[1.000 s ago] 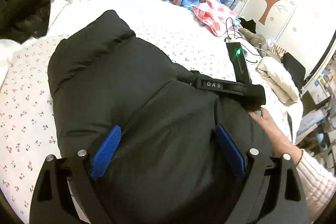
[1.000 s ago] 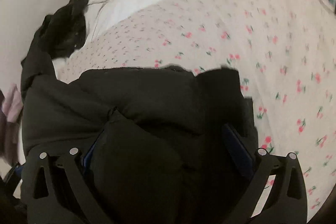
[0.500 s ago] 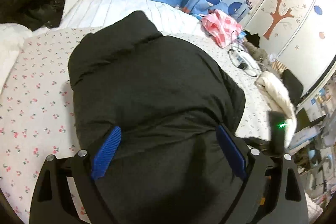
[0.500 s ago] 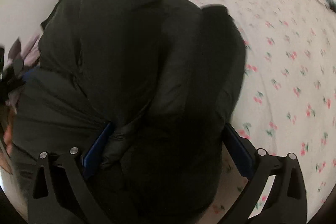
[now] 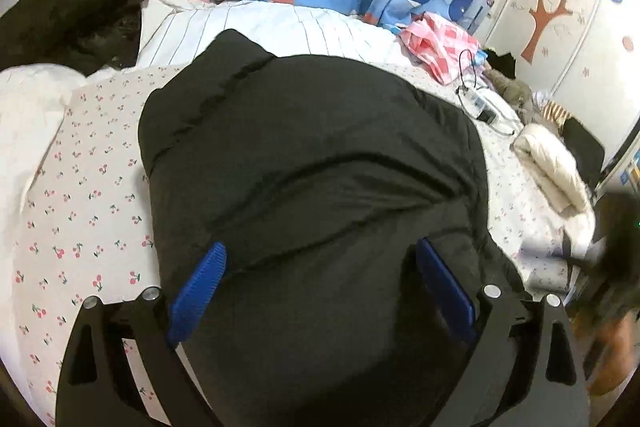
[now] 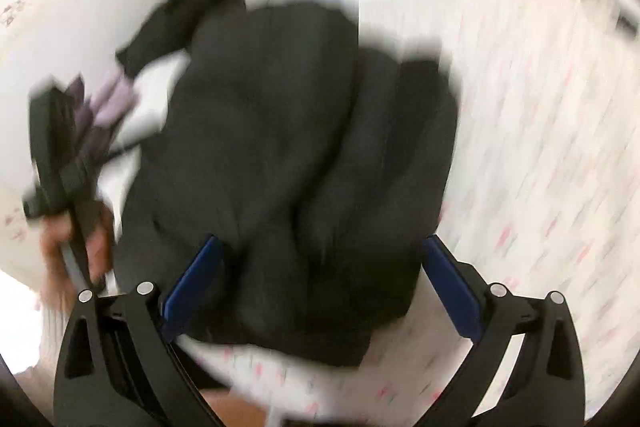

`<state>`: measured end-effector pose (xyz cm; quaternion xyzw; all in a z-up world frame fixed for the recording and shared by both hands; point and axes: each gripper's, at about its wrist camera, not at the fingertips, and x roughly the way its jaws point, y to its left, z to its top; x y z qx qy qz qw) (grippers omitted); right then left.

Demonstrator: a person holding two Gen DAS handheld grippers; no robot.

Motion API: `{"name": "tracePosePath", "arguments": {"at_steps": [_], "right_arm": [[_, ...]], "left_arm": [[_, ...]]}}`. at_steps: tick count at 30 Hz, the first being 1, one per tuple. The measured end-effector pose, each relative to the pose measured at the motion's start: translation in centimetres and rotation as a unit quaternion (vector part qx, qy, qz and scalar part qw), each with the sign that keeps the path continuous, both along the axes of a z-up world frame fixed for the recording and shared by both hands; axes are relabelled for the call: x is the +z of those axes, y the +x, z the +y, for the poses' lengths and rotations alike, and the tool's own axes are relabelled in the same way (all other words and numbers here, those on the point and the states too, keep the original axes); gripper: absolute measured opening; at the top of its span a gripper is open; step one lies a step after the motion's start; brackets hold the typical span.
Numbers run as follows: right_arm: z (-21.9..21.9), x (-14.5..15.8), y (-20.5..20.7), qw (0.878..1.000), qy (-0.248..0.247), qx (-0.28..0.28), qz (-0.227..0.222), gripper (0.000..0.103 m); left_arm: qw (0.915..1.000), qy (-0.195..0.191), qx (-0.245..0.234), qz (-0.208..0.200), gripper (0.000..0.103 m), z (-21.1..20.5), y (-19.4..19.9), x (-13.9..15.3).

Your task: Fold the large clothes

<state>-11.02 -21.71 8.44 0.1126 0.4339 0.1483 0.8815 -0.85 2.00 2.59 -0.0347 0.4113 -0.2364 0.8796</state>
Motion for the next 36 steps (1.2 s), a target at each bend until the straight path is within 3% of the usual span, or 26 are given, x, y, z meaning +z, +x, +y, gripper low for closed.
{"name": "tracePosePath", "arguments": {"at_steps": [2,4,6,9,10,12,16,20,22,23,25,28,31,34,36], "right_arm": [[1.2,2.6,3.0,0.999,-0.015,0.006,-0.046,0.097],[2.9,3.4,7.5,0.996,-0.053,0.017,-0.075,0.097],[3.1,2.3,11.4,0.996,-0.059,0.013,-0.064,0.097],[2.4,-1.7,17.5,0.998,-0.055,-0.008,-0.002,0.097],[1.6,-5.3,19.5,0.998,-0.049,-0.021,0.046,0.097],[0.7,-10.8,21.0,0.992,0.021,-0.021,0.119,0.097],[-0.3,-9.7,19.5,0.993,0.027,-0.018,0.111,0.097],[-2.3,-5.4,13.5,0.999,0.028,-0.038,0.014,0.097],[-2.1,-6.9,12.2,0.999,0.007,-0.032,0.033,0.097],[-1.6,-9.1,12.4,0.997,0.008,-0.008,0.074,0.097],[-2.3,-9.9,12.1,0.995,0.022,-0.014,0.093,0.097],[-2.6,-7.0,10.8,0.997,0.032,-0.026,0.059,0.097],[-2.7,-4.3,6.6,0.999,0.045,-0.02,0.016,0.097],[-2.4,-6.0,3.3,0.998,0.02,-0.005,0.054,0.097],[-1.6,-9.9,3.0,0.989,0.041,0.022,0.138,0.097]], "left_arm": [[1.0,0.004,-0.003,-0.001,0.092,-0.3,0.2,0.0],[1.0,0.001,-0.004,-0.004,0.092,-0.5,0.4,0.1],[1.0,0.0,0.002,-0.008,0.092,-0.4,0.6,0.2],[0.9999,0.005,0.006,-0.007,0.093,-0.2,1.0,0.0],[0.9999,0.01,0.005,-0.007,0.093,-0.3,1.0,-0.1],[0.9996,0.026,-0.005,-0.009,0.094,-0.8,1.2,-0.6],[0.9993,0.036,-0.012,-0.005,0.094,-1.0,1.1,-0.6],[0.9998,0.0,0.02,-0.005,0.094,1.5,1.0,0.5],[0.9991,-0.017,0.037,0.008,0.094,2.7,1.6,0.3],[0.9988,-0.014,0.042,0.022,0.094,2.9,2.0,-0.2],[0.9975,0.001,0.042,0.056,0.094,2.4,2.9,-2.1],[0.9977,0.025,0.049,0.041,0.094,2.0,2.4,-2.0],[0.9985,0.012,0.045,0.028,0.094,2.8,1.6,-1.1],[0.9983,0.012,0.048,0.03,0.094,3.6,1.5,-1.3],[0.9979,0.011,0.049,0.04,0.095,3.6,1.7,-1.8]]}}
